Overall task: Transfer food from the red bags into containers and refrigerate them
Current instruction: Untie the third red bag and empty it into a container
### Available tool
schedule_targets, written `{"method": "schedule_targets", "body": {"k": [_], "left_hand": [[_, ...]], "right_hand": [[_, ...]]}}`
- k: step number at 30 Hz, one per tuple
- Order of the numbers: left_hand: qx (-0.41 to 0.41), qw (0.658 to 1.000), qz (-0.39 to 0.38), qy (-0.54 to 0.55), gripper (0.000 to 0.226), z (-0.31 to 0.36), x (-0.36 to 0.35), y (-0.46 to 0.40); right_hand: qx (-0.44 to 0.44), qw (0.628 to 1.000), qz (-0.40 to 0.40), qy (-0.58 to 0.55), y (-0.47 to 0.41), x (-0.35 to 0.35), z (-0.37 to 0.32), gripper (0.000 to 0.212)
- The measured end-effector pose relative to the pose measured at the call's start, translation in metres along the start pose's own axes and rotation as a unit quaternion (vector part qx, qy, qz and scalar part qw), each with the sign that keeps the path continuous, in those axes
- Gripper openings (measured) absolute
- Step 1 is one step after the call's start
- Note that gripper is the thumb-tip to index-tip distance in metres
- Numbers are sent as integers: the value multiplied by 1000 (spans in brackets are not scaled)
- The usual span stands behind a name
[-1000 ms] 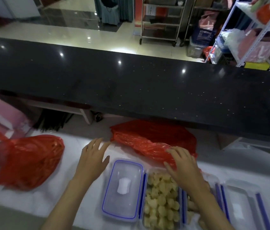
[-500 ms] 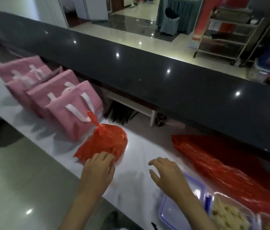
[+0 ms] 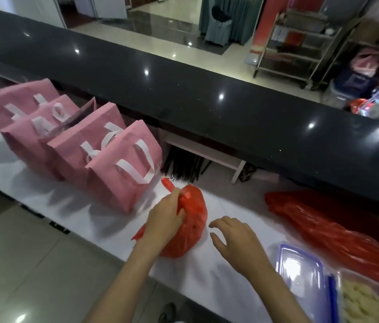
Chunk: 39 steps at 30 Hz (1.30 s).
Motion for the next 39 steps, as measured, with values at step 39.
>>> {"method": "schedule_targets", "body": {"k": [39], "left_hand": [[-248, 944, -199, 93, 15, 129, -67, 13]], "right_hand": [[-160, 908, 128, -365, 51, 45, 92, 21]]}}
Point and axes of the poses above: each hand's wrist, its own y-axis away from the middle knuckle, its own x-axis out of the back of the hand, z = x × y, the point moved 3 cm from there along -y, towards the middle knuckle, and after that the axes turned 1 degree about x, right-handed, at the moved point
